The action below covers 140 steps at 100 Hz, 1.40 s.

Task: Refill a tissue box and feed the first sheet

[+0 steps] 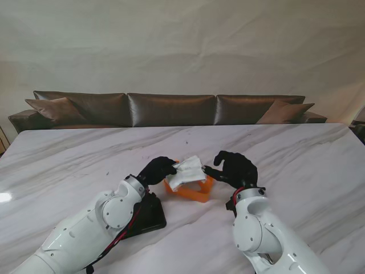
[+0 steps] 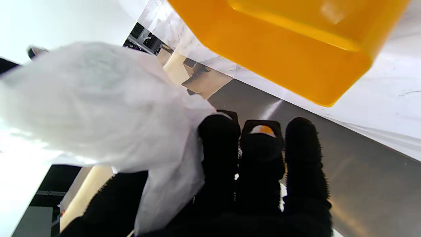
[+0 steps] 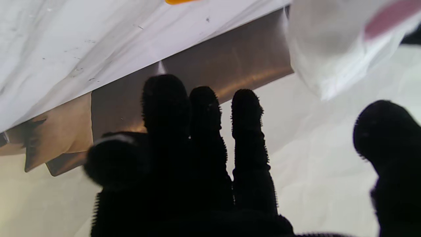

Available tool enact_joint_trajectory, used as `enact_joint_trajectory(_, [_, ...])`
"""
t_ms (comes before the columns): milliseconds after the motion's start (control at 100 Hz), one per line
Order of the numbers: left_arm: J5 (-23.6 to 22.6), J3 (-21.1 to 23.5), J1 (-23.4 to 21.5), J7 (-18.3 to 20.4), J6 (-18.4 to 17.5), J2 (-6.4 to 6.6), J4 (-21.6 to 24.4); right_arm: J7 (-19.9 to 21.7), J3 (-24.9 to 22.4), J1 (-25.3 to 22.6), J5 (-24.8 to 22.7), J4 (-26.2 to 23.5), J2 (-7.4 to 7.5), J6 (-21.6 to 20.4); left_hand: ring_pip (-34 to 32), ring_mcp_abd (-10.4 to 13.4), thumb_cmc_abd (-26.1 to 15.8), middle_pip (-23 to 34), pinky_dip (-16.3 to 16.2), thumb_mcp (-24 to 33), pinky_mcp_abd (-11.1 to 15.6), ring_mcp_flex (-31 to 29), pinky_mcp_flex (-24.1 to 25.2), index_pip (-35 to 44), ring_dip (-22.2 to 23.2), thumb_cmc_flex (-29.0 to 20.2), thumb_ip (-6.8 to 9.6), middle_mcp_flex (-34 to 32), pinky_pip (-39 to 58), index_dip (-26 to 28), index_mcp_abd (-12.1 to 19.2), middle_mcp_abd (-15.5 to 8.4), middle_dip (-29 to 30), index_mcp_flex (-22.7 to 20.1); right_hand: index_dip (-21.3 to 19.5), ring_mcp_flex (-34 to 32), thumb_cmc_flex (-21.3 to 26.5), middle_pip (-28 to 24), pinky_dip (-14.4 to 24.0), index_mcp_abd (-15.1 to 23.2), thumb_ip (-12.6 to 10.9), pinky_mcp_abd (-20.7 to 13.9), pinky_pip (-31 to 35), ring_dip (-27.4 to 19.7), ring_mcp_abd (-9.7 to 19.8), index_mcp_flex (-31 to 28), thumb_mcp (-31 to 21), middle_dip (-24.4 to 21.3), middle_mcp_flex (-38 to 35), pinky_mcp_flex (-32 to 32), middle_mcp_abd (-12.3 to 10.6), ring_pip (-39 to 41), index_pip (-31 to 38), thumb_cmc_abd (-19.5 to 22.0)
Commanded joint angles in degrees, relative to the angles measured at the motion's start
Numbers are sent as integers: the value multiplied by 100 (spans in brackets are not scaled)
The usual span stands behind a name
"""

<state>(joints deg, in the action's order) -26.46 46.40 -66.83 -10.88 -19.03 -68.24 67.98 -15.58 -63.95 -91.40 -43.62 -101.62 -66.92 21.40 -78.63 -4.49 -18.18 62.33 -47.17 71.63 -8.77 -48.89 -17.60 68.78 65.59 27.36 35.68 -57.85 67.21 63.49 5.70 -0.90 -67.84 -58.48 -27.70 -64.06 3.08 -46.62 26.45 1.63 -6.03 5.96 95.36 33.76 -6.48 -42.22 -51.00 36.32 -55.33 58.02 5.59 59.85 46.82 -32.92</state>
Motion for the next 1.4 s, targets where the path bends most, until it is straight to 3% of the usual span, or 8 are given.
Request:
enact_joint_trajectory(0, [19,20,42,55,-5,-42,-46,223,-13,-65,-174,-65,105,26,-307,-57,-1357,177,-128,1218,-164,-160,63,303,42,-72,469,-198,1249,-8,211,34,-103,-333,-132,-610,-325,-217,-90,239,-224,-1168,611,65,-370,-270,-128,181,-314,359,-240,568,106,78])
enact_joint_trajectory(730, [56,-114,87,239,26,-21,16,1416,379,492,421,39,245,72,-303,-9,-1291,138,-132,1199,-133,-161,40,217,14,-61,398,-172,1245,54,281,-3,-108,-286,-755,-1088,318,-747,-243,348,-508,-1359,1284,144,-271,-1305,181,879,-1270,952,-251,1442,456,548])
enact_joint_trajectory(950, [164,-154,127,317,66,-34,-22,1303,595,653,461,241,207,99,-294,-10,-1299,137,-125,1189,-133,-151,54,210,10,-52,387,-172,1231,60,282,-5,-108,-281,-78,-1102,1748,-1169,-107,1231,-694,-1471,1534,301,-94,-1107,-486,1250,-1605,1001,-604,1872,1889,-646])
enact_joint_trajectory(1060, [229,-194,157,313,68,-60,-74,1242,671,731,580,334,174,96,-285,-10,-1302,136,-120,1182,-130,-146,57,197,7,-47,375,-170,1225,59,283,-6,-108,-266,-293,-1099,1804,-1358,-49,1469,-1074,-1483,1637,390,-58,-1254,-837,1429,-1721,1017,-636,2080,2076,-683])
enact_joint_trajectory(1140, [269,-227,188,303,68,-79,-122,1165,738,795,687,393,135,163,-268,-3,-1287,115,-115,1165,-123,-134,55,161,1,-35,342,-152,1221,46,302,-15,-95,-232,-854,-1102,1679,-1543,-20,1690,-2147,-1511,1735,478,-43,-1535,-983,1725,-1853,1034,-578,2264,2094,-500])
enact_joint_trajectory(1230, [295,-254,222,312,81,-91,-160,947,850,901,666,500,70,334,-220,13,-1263,65,-96,1162,-112,-123,47,54,-20,-4,234,-131,1212,16,386,-48,-67,-181,-1408,-1108,1745,-1763,70,1782,-2340,-1634,1910,621,128,-1993,-848,2003,-2072,1070,-473,2567,2052,-282])
enact_joint_trajectory(1350, [297,-272,254,284,107,-108,-204,899,979,1074,585,576,36,650,-42,66,-1254,-101,-18,1111,-66,-59,45,-322,-97,132,-82,-2,1188,-117,634,-128,23,50,-2024,-1119,1769,-1939,187,1813,-2649,-1806,2042,796,369,-2459,-585,2248,-2273,1106,-438,2887,2027,116])
enact_joint_trajectory(1390, [287,-268,254,245,128,-118,-216,917,1018,1138,584,599,26,775,99,99,-1196,-239,39,1053,-36,4,66,-637,-151,248,-352,131,1167,-257,781,-194,95,270,-2183,-1120,1744,-1979,234,1839,-3149,-1875,2066,846,441,-2556,-430,2299,-2321,1116,-442,2958,1977,272])
